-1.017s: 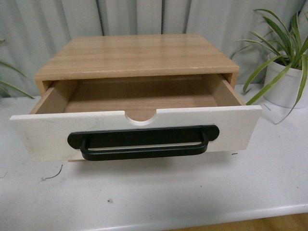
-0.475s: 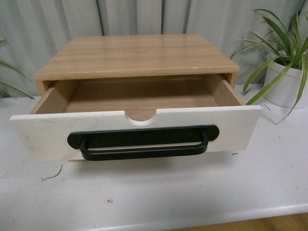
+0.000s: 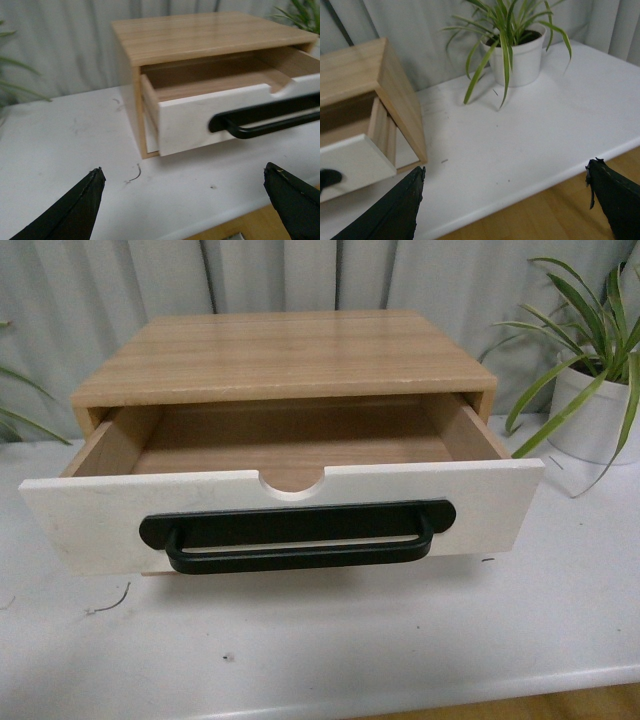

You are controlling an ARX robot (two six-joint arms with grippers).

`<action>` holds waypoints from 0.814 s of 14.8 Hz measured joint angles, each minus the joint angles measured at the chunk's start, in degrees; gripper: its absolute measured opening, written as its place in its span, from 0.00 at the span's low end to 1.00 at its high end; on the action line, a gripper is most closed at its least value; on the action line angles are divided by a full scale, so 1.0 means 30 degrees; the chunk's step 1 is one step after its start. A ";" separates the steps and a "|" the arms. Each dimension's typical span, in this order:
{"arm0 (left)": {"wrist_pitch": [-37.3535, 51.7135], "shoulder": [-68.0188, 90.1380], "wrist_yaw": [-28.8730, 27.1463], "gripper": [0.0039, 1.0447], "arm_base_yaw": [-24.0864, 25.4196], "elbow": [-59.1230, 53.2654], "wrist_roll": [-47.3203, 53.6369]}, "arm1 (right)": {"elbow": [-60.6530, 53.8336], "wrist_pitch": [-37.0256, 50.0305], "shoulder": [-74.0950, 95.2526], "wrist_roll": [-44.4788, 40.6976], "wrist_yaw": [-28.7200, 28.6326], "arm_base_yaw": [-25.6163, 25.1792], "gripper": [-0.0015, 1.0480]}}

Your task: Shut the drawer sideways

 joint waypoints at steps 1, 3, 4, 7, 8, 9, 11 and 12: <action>0.0211 0.0510 0.0452 0.94 -0.0474 0.0153 0.1275 | 0.0787 0.0488 0.1421 -0.0408 0.0204 0.0699 0.94; 0.0328 0.2259 0.0663 0.94 -0.1756 0.0153 0.4962 | 0.2091 0.0459 0.5027 -0.3002 0.0117 0.3155 0.94; 0.0889 0.3206 0.0554 0.94 -0.2477 0.0000 0.6812 | 0.2477 0.0066 0.6674 -0.4532 0.0095 0.4357 0.94; 0.3468 0.6368 -0.0204 0.94 -0.4197 -0.0532 1.1125 | 0.3366 0.0408 1.0542 -0.8204 -0.0423 0.6608 0.94; 0.4772 0.7657 -0.0459 0.94 -0.4561 -0.0627 1.2196 | 0.3643 0.0976 1.1504 -0.9143 -0.0401 0.6994 0.94; 0.6594 0.9442 -0.0648 0.94 -0.4743 -0.0648 1.3304 | 0.4000 0.1719 1.2626 -1.0054 -0.0335 0.7169 0.94; 1.0797 1.3610 -0.1020 0.94 -0.4663 -0.0648 1.4316 | 0.4510 0.3373 1.4826 -1.1686 -0.0270 0.7162 0.94; 1.2524 1.5548 -0.1239 0.94 -0.4699 -0.0627 1.4586 | 0.4750 0.3781 1.5664 -1.2182 -0.0306 0.7162 0.94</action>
